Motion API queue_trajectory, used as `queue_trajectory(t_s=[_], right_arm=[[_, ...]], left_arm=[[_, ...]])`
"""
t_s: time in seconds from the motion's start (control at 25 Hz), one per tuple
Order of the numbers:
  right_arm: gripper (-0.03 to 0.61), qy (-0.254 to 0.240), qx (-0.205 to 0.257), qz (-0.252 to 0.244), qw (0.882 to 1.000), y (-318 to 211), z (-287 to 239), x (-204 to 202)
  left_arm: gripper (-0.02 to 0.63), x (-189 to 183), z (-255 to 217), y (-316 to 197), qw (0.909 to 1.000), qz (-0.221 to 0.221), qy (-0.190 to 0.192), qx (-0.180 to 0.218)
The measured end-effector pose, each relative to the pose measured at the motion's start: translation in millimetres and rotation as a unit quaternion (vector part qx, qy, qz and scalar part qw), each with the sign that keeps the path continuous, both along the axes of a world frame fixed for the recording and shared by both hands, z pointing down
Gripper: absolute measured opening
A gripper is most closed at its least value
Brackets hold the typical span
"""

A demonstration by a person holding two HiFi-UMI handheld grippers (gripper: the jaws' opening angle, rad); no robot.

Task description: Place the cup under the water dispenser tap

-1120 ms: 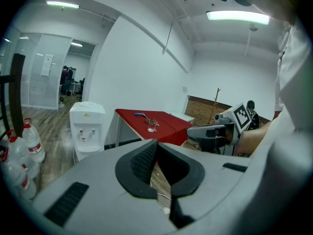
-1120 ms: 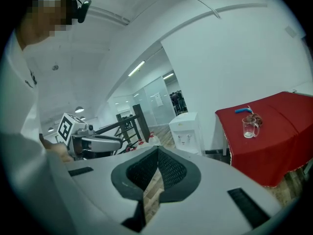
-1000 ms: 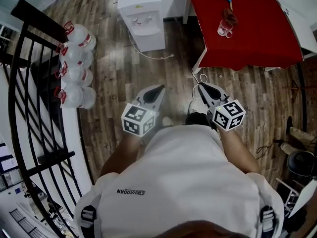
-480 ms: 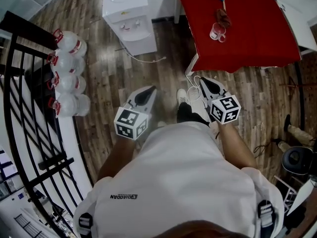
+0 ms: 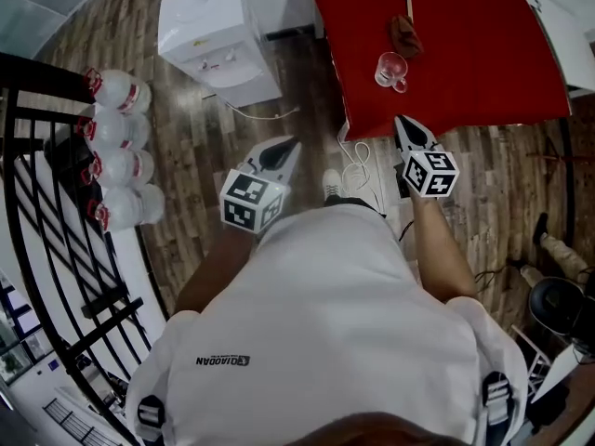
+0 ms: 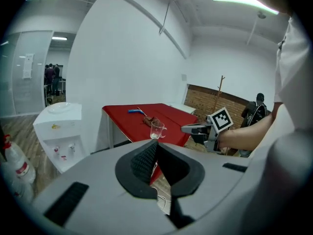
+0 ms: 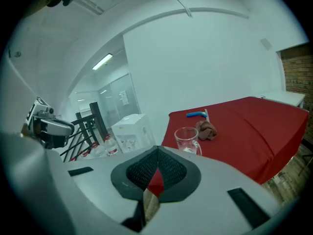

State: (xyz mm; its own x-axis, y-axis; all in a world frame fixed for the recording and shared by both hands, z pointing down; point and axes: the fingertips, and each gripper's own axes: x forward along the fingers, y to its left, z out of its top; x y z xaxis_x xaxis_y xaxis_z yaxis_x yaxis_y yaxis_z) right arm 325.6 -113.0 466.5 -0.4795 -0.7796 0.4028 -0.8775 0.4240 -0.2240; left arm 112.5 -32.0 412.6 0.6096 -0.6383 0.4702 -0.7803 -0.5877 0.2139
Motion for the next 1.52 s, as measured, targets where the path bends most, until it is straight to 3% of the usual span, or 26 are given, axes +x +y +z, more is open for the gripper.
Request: queue_trajectory(t_s=[0.16,0.36,0.4,0.44,0.48,0.64,0.92,1.08,1.52], right_arm=[[0.015,0.01,-0.01,0.009,1.0,-39.1,23.5,26.4],[0.019,0.044,-0.033,-0.001,0.998,-72.6,62.3,41.1],[0.045,0.06,-0.036,-0.003,0.998,-78.6,69.9,43.6],[0.117,0.076,-0.038,-0.005,0.996,-84.2,76.7,46.0],[0.129,0.091,-0.038,-0.007,0.995,-89.4,82.1,47.9],[0.129,0.138,-0.033,-0.027,0.99,-107.5,96.2,47.2],[0.126,0.159,-0.034,-0.024,0.986,-125.1,107.4,39.1],[0.064,0.173,-0.029,-0.024,0.984,-128.3,109.0,38.4],[0.058,0.156,-0.016,-0.036,0.987,-123.4,90.9,18.6]], left_arm=[[-0.003,28.8,9.6,-44.5,0.9991,-0.001,0.026,-0.033],[-0.003,51.3,19.4,-78.1,0.9989,0.005,0.003,-0.046],[-0.003,54.4,21.7,-82.7,0.9987,0.007,0.002,-0.05],[-0.003,56.8,24.0,-87.0,0.9985,0.008,0.003,-0.053],[-0.003,58.3,26.2,-90.5,0.9983,0.008,0.005,-0.058],[-0.003,57.4,36.4,-95.7,0.9973,0.002,0.008,-0.073],[-0.003,40.2,46.4,-91.6,0.9964,-0.009,0.006,-0.084],[-0.003,32.9,51.5,-91.2,0.9957,-0.021,0.015,-0.089],[-0.003,18.3,43.5,-90.8,0.9959,-0.037,0.025,-0.079]])
